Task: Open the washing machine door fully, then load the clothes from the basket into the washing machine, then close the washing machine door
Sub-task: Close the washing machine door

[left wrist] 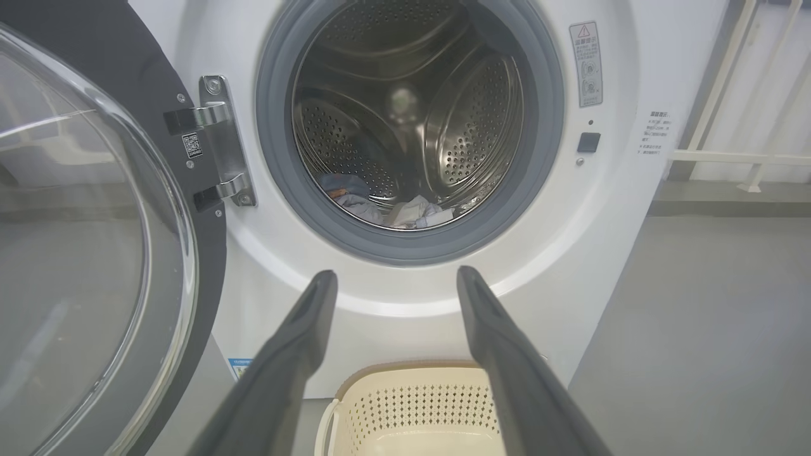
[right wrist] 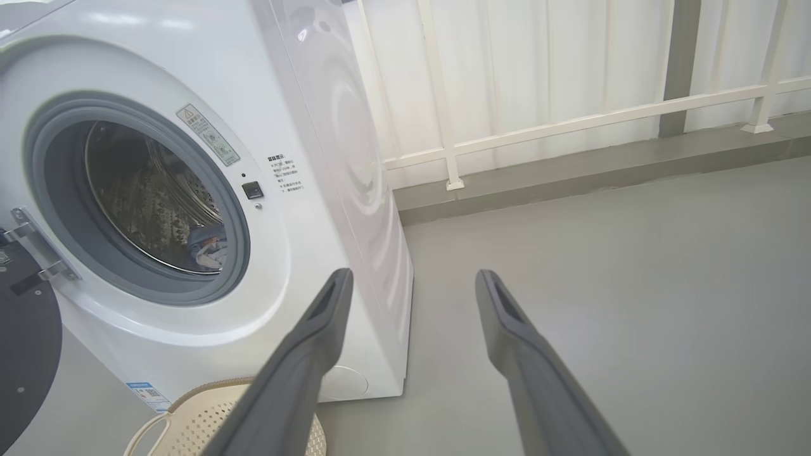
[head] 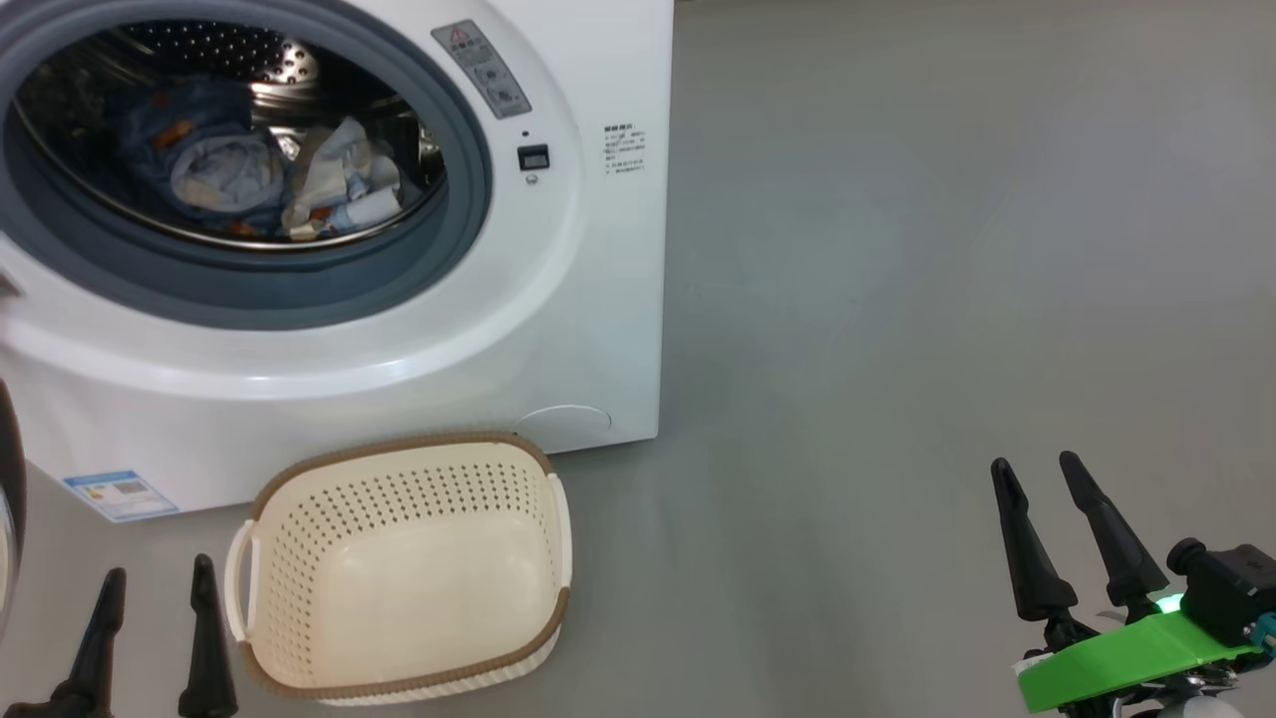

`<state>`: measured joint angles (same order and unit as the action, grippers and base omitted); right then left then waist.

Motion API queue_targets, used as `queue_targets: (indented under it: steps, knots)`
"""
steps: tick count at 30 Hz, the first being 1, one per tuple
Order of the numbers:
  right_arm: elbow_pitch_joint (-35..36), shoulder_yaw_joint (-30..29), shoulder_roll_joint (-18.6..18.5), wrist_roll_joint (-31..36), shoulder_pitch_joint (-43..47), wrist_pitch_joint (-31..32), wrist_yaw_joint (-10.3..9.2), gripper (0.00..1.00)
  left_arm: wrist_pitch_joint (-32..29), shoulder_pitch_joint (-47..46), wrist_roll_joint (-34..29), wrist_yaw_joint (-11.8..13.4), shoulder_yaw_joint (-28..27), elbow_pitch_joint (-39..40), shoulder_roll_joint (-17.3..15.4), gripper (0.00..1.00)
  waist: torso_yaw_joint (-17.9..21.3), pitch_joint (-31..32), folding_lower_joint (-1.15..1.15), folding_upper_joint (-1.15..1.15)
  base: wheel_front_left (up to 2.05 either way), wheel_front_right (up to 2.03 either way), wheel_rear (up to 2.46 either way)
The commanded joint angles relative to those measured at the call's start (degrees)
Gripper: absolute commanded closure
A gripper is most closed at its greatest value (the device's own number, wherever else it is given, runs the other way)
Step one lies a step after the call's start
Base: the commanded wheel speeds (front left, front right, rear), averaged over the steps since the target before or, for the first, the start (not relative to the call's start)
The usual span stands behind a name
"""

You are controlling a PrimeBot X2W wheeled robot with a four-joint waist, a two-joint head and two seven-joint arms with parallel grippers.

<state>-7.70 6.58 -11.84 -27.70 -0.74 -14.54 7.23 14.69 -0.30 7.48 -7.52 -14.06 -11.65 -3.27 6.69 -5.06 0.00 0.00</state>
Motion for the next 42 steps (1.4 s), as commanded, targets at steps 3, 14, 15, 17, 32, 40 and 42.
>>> queue_targets:
  steps: [3, 14, 15, 17, 32, 40, 42]
  knots:
    - [1.5, 0.7, -0.9, -0.3, -0.5, -0.5, 0.25, 0.00, 0.3, -1.1, -0.3, 0.0, -1.8, 2.0, -0.8, 0.00, -0.2, -0.2, 0.00, 0.00, -0.69, 0.69, 0.00]
    - [1.6, 1.0, -0.8, 0.0, -0.9, -0.5, 0.25, 0.00, 0.3, -1.7, -0.7, 0.0, -1.6, 1.7, -0.6, 0.00, -1.1, -0.6, 0.00, 0.00, -0.08, 0.08, 0.00]
    - [1.6, 1.1, -0.8, 0.0, -1.0, -0.5, 0.25, 0.00, 0.3, -1.8, -0.7, 0.0, -1.5, 1.6, -0.6, 0.00, -1.4, -0.6, 0.00, 0.00, 0.00, 0.00, 0.00]
    - [1.6, 1.4, -0.9, 0.0, -1.2, -0.5, 0.25, 0.00, 0.3, -2.0, -0.9, 0.0, -1.7, 1.6, -0.6, 0.00, -2.1, -0.8, 0.00, 0.00, 0.00, 0.00, 0.00]
    - [1.6, 4.9, -1.7, 0.0, -4.2, -0.5, 0.25, 0.00, 0.3, -2.6, 0.3, 0.0, -4.4, 3.8, 0.2, 0.00, -10.8, -2.1, 0.00, 0.00, 0.00, 0.00, 0.00]
    - [1.1, 7.9, -2.9, -0.3, -6.0, -0.5, 0.25, 0.00, 0.3, -2.1, 2.0, 0.6, -4.0, 5.3, 0.4, 0.00, -18.1, -2.6, 0.00, 0.00, 0.00, 0.00, 0.00]
    - [0.9, 8.5, -3.2, -0.4, -6.3, -0.5, 0.25, 0.00, 0.3, -1.9, 3.1, 0.8, -3.7, 5.2, 0.4, 0.00, -20.0, -2.7, 0.00, 0.00, 0.00, 0.00, 0.00]
